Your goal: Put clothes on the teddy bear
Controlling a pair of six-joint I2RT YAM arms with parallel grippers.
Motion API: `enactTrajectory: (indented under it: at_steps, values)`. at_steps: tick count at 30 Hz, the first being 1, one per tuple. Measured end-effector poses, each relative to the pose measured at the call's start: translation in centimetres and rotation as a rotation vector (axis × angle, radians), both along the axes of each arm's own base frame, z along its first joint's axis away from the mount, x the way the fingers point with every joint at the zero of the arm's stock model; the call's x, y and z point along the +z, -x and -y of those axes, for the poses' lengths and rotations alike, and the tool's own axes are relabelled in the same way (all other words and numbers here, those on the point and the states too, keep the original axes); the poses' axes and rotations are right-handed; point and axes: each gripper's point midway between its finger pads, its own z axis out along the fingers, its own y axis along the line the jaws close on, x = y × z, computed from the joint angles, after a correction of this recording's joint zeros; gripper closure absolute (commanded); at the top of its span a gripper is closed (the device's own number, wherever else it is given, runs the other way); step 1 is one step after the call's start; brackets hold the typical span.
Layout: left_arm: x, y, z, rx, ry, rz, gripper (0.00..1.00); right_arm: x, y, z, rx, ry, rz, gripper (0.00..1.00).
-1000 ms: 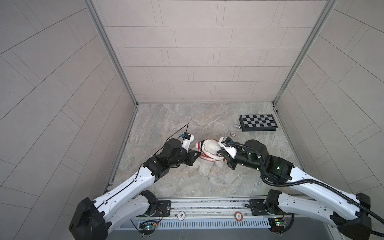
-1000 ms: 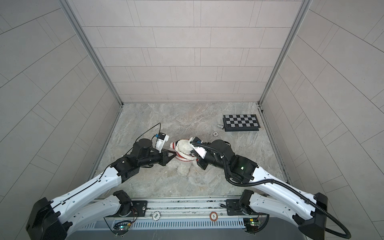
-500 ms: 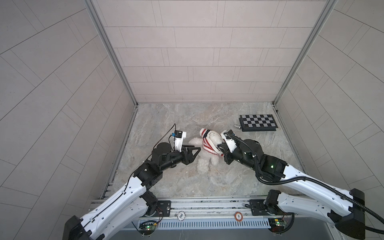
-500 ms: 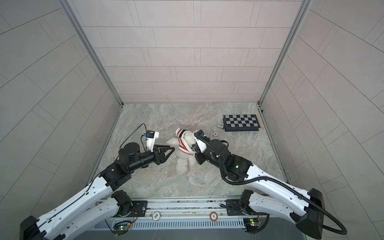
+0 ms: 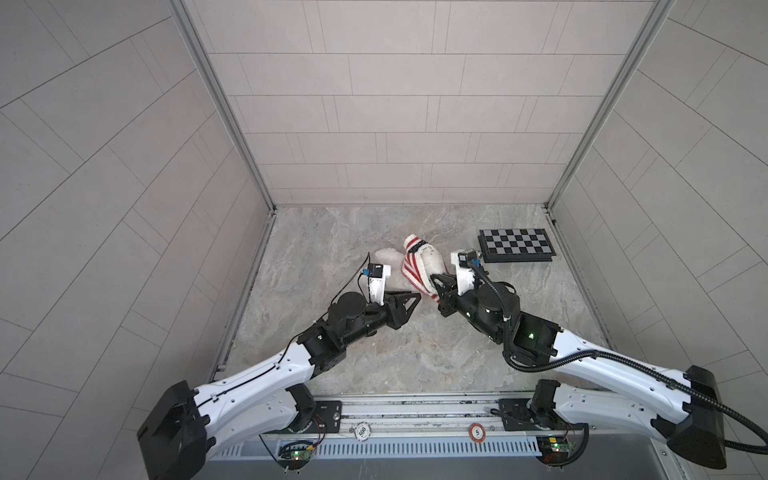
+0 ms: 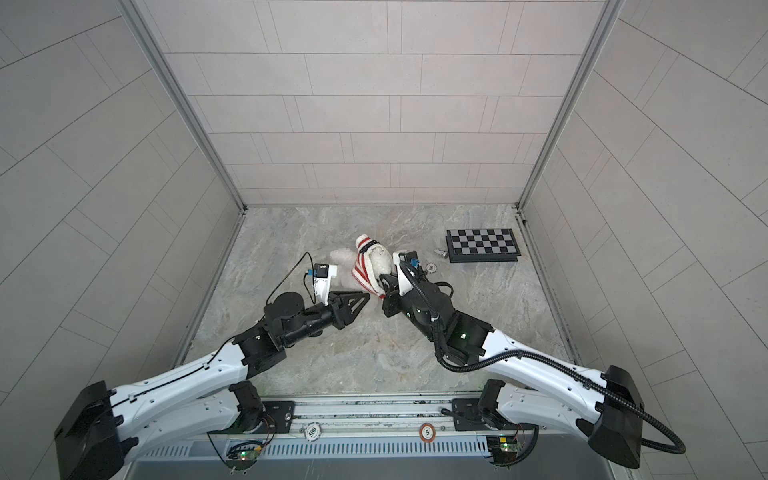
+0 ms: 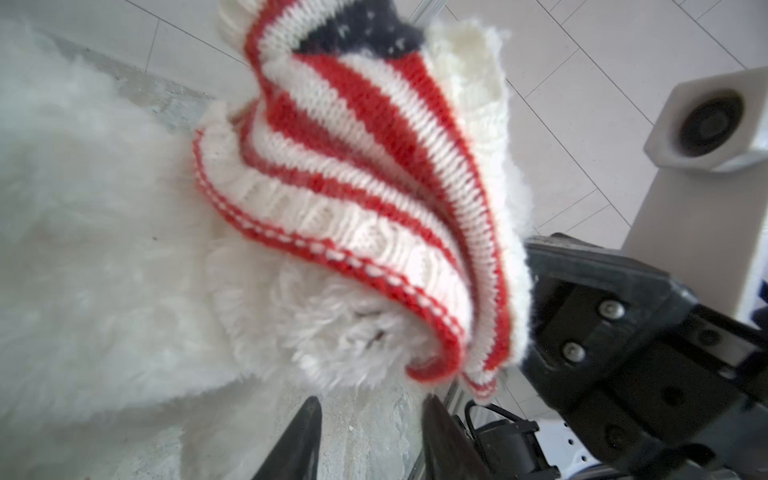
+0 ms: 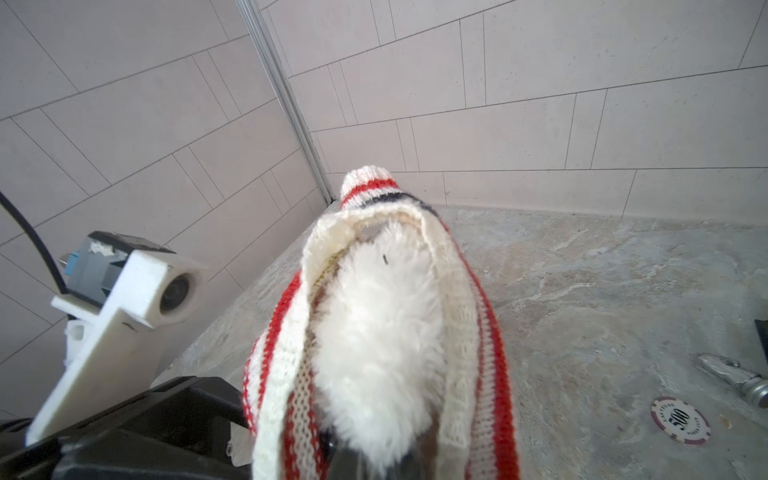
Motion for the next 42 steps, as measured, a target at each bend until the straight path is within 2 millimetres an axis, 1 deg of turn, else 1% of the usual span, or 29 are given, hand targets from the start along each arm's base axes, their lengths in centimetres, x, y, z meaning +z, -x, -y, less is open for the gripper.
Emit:
enactTrajectory:
  at_steps: [4, 8, 11, 15, 16, 18, 22, 28, 33, 37, 42]
  values:
    - [0.2, -0.9, 0.6, 0.016, 0.024, 0.002, 0.61, 0.2, 0.0, -0.2, -0.003, -0.043, -0.007, 1.00]
    - [0.5, -1.0, 0.9, 0.012, 0.041, 0.007, 0.61, -0.6, 0.0, 0.0, -0.013, -0.051, -0.023, 1.00]
    - [0.5, -0.9, 1.1, 0.004, 0.042, 0.007, 0.61, -0.9, -0.1, 0.1, -0.024, -0.054, -0.030, 1.00]
    - [0.9, -0.5, 1.2, -0.005, 0.051, 0.016, 0.60, -1.1, -0.1, 0.3, -0.037, -0.060, -0.033, 1.00]
    - [1.1, -0.4, 1.1, -0.007, 0.053, 0.019, 0.60, -1.1, -0.1, 0.4, -0.042, -0.061, -0.032, 1.00]
    - [1.3, -0.2, 0.9, -0.008, 0.057, 0.028, 0.64, -1.2, -0.2, 0.8, -0.054, -0.066, -0.027, 1.00]
    - [1.6, 0.2, 0.7, -0.019, 0.047, 0.048, 0.64, -1.1, -0.2, 1.2, -0.071, -0.068, -0.019, 1.00]
    - [1.4, 0.4, 1.2, -0.048, 0.035, 0.052, 0.66, -0.9, -0.2, 1.1, -0.070, -0.077, -0.014, 1.00]
    - [1.1, 0.1, 1.6, -0.050, 0.034, 0.046, 0.72, -1.2, -0.2, 0.8, -0.057, -0.072, -0.020, 1.00]
    - [1.4, -0.1, 2.3, -0.067, 0.053, 0.042, 0.77, -1.3, -0.1, 0.6, -0.051, -0.071, -0.021, 1.00]
    - [1.9, 0.1, 3.0, -0.085, 0.062, 0.047, 0.92, -1.3, -0.1, 0.5, -0.048, -0.069, -0.023, 1.00]
